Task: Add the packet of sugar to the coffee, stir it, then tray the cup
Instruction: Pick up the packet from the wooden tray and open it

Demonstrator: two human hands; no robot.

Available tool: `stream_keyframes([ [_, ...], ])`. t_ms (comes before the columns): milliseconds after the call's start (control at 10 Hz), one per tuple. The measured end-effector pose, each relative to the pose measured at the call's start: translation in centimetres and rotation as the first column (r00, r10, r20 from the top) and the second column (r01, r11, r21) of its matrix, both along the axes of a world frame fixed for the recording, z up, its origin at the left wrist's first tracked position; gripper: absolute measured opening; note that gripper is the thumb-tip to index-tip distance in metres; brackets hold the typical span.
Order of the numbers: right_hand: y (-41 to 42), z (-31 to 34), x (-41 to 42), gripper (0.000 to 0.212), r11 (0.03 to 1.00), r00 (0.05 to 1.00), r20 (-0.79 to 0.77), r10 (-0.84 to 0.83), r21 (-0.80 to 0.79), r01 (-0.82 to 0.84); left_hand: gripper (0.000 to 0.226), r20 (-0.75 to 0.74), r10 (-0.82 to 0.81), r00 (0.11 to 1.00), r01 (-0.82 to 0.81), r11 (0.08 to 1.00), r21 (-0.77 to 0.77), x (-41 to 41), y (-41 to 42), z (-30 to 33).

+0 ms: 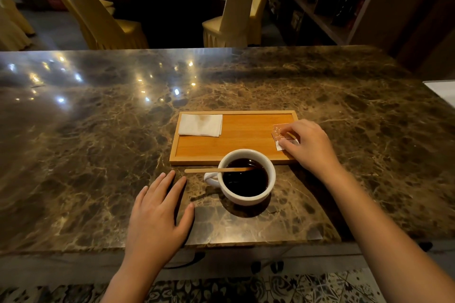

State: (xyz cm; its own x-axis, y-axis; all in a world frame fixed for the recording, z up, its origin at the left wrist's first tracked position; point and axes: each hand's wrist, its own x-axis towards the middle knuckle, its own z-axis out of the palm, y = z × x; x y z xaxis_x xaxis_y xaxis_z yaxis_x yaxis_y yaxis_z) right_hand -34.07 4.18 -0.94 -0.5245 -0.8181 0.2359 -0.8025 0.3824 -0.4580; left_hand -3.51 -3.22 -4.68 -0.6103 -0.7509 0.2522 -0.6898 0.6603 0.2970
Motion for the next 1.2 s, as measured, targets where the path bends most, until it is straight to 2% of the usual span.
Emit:
stream_keyframes([
  [100,0.2,-0.2,-0.4,0.048,0.996,0.997,0.029,-0.077,0.04,0.076,0.056,0.0,-0.001,1.0,0.001,1.0,-0.002,0.0,0.0,-0.1],
  [200,0.2,-0.3,-0.7,0.058,0.99,0.99,0.066,-0.125,0.07,0.12,0.056,0.005,-0.003,1.0,0.003,1.0,-0.002,0.0,0.0,-0.1],
  [500,0.2,-0.3,-1.0,0.036,0.979,0.959,0.199,-0.202,0.058,0.194,0.056,0.005,-0.003,1.0,0.003,1.0,-0.004,0.1,0.0,-0.2],
  [700,1.1,-0.7,-1.1,0.011,0.975,0.944,0.284,-0.168,-0.092,0.201,0.056,0.01,-0.007,1.0,0.007,1.0,-0.007,0.1,-0.1,-0.3],
  [900,1.9,0.2,-0.3,0.005,0.949,0.891,0.431,-0.141,-0.197,0.246,0.057,0.008,-0.009,1.0,0.009,1.0,-0.013,0.1,-0.2,-0.3],
  [1000,2.4,0.8,0.2,0.003,0.925,0.818,0.57,-0.069,-0.271,0.267,0.057,0.01,-0.008,1.0,0.008,1.0,-0.012,0.1,-0.2,-0.3],
  [1100,3.0,1.8,1.6,0.009,0.868,0.616,0.78,0.114,-0.38,0.321,0.057,0.012,-0.011,1.0,0.011,1.0,-0.015,0.2,-0.2,-0.3],
  [1200,3.2,2.4,2.7,0.01,0.844,0.532,0.823,0.2,-0.42,0.333,0.057,0.011,-0.009,1.0,0.009,1.0,-0.016,0.2,-0.2,-0.3],
])
